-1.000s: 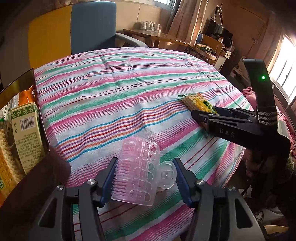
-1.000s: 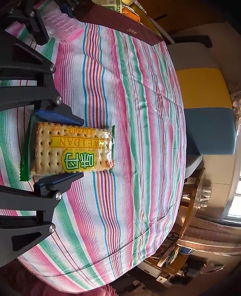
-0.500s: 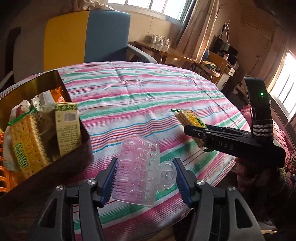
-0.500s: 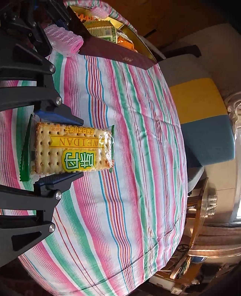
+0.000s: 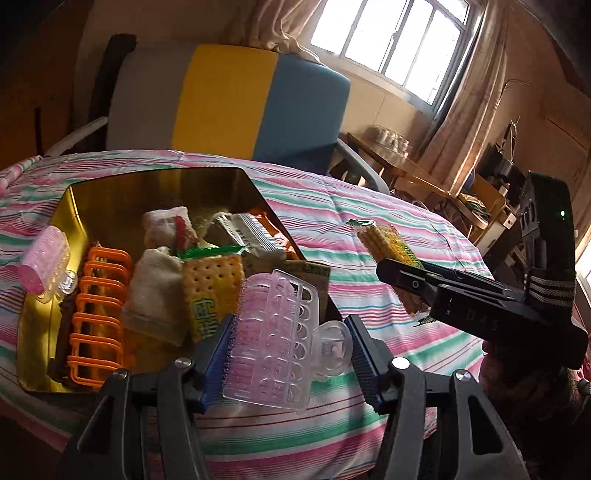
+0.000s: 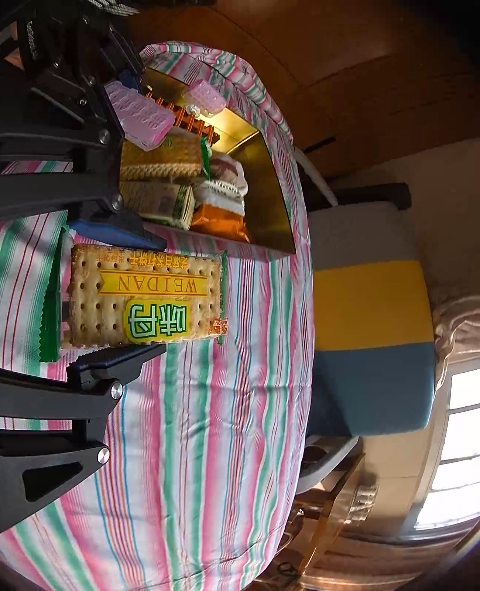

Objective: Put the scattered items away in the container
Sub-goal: 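Carry the pink roller and biscuit pack over the gold tray with both tools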

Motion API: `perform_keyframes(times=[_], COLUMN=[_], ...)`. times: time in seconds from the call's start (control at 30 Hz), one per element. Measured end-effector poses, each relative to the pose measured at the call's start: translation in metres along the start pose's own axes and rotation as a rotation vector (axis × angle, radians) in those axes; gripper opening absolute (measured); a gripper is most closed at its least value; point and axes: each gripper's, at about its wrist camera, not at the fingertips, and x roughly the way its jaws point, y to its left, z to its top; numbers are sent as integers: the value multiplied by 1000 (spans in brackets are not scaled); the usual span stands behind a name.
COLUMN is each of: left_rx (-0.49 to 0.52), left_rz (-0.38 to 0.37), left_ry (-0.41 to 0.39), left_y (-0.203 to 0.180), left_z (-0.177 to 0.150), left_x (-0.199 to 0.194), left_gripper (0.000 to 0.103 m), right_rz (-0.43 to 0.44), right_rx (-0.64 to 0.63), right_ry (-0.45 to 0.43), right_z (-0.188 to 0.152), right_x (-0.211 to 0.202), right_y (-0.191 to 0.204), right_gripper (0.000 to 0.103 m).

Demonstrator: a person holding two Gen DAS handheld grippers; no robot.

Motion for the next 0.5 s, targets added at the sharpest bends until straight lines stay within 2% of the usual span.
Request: perform_keyframes(times=[0.27,0.5], left_rx=[-66,-100], left_rz=[81,145], left_ry=[-69,-64], left_y=[41,70], left_z=[20,17], left_x=[-15,-22], left_gripper=[60,60], right_rz=[68,89], right_rx=[-101,-141], right_ry=[-23,-6], right_z=[30,39], right_x=[15,33], right_y=[50,74], right_gripper=[48,48])
